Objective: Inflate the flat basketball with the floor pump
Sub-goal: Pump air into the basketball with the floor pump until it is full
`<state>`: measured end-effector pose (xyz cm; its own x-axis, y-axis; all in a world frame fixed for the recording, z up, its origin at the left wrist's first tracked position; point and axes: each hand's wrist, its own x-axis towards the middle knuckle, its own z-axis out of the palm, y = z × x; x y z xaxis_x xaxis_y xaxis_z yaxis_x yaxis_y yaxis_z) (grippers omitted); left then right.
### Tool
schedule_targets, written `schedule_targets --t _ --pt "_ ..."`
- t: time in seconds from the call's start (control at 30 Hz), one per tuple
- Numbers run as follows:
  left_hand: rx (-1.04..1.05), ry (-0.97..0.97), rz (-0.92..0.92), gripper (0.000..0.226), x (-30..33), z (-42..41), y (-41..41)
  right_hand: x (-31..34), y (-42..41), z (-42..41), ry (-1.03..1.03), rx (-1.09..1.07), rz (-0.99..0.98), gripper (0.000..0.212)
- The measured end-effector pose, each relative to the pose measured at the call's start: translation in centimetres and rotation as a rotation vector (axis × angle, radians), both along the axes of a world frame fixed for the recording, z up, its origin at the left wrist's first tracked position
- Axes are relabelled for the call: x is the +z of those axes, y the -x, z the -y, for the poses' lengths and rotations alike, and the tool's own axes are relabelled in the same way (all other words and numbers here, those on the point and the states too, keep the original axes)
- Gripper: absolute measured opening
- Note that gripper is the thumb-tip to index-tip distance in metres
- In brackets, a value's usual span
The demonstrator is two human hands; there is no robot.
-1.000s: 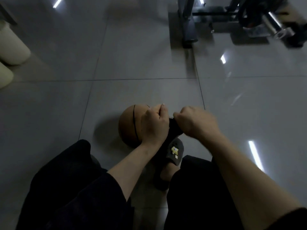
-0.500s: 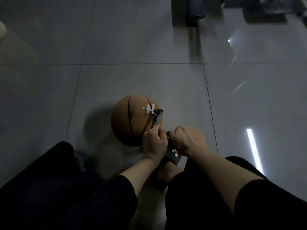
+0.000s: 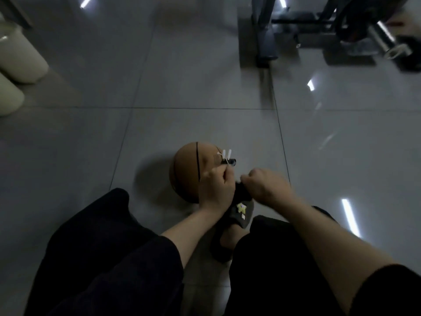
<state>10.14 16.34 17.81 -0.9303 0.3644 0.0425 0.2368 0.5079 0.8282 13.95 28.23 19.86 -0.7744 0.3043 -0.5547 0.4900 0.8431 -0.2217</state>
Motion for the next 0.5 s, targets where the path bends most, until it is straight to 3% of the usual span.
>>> schedule_targets --t 0.2,0.3,0.5 --pt "0.027 -0.13 -0.074 0.047 6.9 -2.1 1.0 7.9 1.5 -1.7 0.078 -0.158 -0.109 0.034" --pt "0.033 -0.113 -0.062 0.046 4.1 -1.7 1.1 4.8 0.7 -0.6 -0.139 0.029 -0.154 0.028" --pt "0.02 -0.061 0.038 0.048 -4.3 -1.0 1.0 -3.6 0.6 0.5 -0.2 0.158 -0.073 0.015"
